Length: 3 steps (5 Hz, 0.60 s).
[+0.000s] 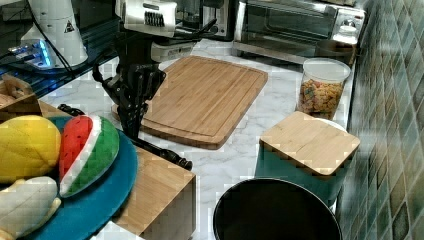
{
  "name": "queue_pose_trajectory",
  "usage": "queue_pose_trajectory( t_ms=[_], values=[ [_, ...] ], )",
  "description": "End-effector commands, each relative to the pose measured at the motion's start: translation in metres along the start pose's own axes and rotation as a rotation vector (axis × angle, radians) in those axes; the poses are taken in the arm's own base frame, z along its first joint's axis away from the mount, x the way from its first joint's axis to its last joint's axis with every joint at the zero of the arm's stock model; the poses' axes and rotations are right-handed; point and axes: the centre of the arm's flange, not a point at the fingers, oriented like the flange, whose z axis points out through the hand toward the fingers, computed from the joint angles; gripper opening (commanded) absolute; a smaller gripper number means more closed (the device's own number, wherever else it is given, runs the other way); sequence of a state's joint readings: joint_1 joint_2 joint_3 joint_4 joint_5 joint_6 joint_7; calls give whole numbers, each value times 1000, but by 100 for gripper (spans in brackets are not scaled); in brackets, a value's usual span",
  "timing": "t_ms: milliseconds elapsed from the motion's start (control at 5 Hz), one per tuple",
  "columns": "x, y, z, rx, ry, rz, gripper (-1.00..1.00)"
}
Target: Close the drawer.
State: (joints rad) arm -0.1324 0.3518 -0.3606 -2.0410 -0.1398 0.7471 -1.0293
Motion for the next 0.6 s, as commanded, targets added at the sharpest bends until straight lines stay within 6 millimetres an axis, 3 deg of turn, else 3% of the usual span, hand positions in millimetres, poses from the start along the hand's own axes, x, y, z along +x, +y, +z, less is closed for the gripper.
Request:
queue_pose_trajectory(
  t_ms=[200, 600],
  values=[
    [-37, 143, -47, -84, 62, 228, -100],
    [-37, 143, -47, -84, 62, 228, -100]
  ],
)
